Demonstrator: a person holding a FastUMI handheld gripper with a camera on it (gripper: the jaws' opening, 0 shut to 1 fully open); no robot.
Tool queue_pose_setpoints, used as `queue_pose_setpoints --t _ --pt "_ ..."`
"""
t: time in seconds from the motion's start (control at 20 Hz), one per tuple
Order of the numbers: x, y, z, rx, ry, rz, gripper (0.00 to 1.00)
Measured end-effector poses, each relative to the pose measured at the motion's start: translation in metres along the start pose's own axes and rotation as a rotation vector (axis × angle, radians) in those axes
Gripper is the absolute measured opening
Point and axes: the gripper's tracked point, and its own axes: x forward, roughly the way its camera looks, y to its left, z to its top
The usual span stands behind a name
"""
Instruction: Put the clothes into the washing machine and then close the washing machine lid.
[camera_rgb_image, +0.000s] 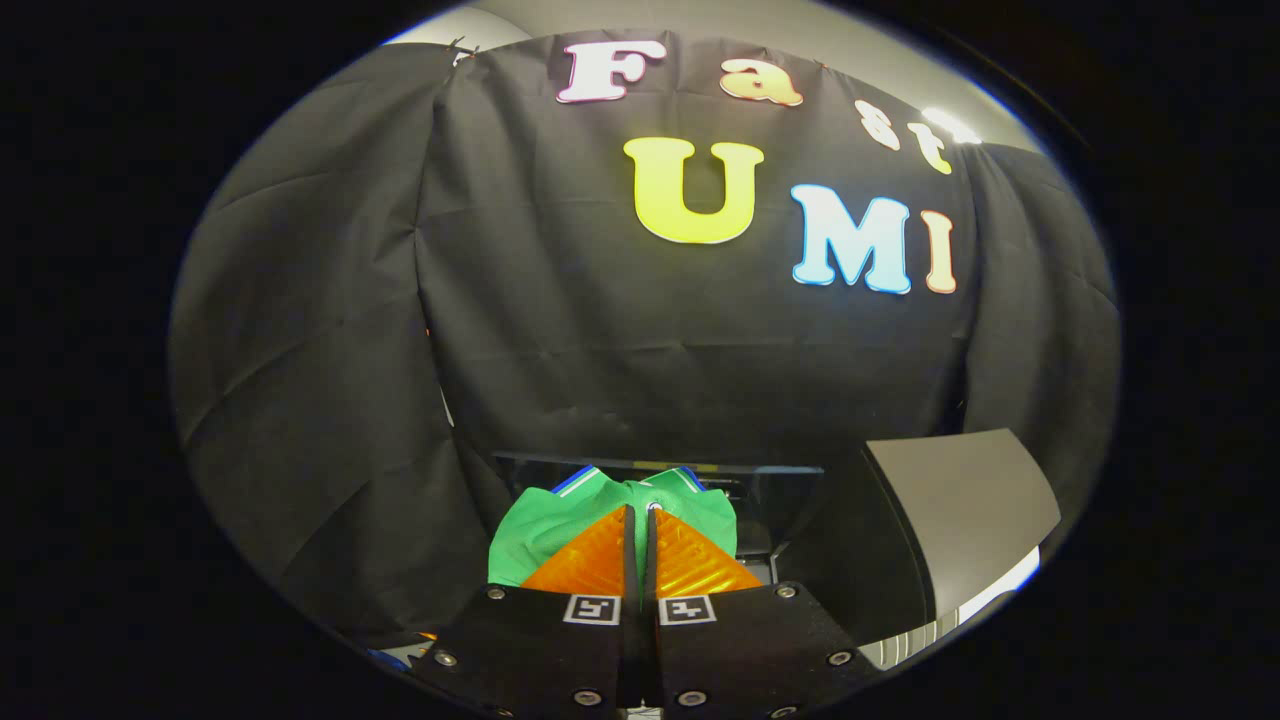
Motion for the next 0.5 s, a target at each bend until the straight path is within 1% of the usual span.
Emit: queue_pose_setpoints --t 0.3,0.45,0.5 --pt "0.03 -0.001 -0.05 -0.011 0.104 0.009 0.0" --pt "0.046 -0.003 -0.074 -0.001 0.163 0.017 0.0" --pt "0.05 -0.001 -0.078 0.012 0.161 0.029 0.0"
